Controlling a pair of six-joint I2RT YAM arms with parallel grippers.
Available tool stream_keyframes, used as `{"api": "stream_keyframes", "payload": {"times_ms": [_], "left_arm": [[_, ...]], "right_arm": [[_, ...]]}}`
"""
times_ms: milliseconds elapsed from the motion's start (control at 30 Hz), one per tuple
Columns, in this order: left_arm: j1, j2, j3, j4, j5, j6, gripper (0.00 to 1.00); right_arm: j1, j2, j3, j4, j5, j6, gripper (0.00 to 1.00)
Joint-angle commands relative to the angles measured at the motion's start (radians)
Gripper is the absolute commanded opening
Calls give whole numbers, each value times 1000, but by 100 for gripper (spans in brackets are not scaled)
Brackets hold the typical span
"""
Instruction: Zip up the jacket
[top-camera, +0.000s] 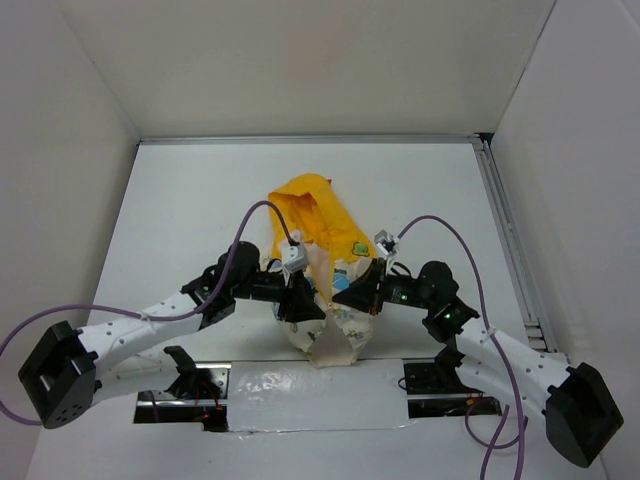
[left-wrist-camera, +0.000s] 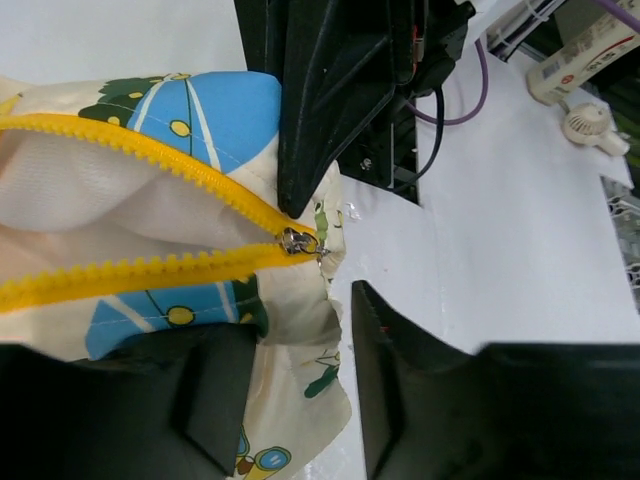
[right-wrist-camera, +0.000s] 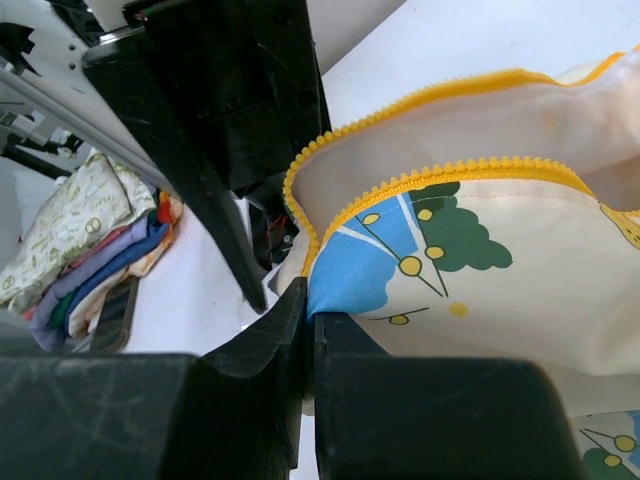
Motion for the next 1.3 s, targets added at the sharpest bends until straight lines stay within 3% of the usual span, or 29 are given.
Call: {"api": "stream_keyframes", "payload": {"times_ms": [0, 167, 300, 433, 1000, 1233, 1267], "left_arm": [[-4, 34, 61, 85, 80, -30, 49], [-4, 58, 69, 105, 84, -59, 26], [-1, 43, 61, 106, 77, -68, 21], [0, 17, 50, 99, 68, -74, 0], [-12, 123, -6, 68, 84, -149, 0], [-40, 85, -17, 50, 32, -165, 0], [-40, 83, -2, 42, 16, -166, 0]], "right_arm": [[26, 5, 16, 124, 48, -10, 0], [51, 11, 20, 116, 68, -26, 0], [65, 12, 21, 98, 78, -42, 0], [71, -15, 10, 79, 100, -51, 0], [76, -38, 70, 141, 390, 46, 0], [74, -38, 206, -120, 459, -60, 0], [79, -20, 223, -196, 447, -72, 12]]}}
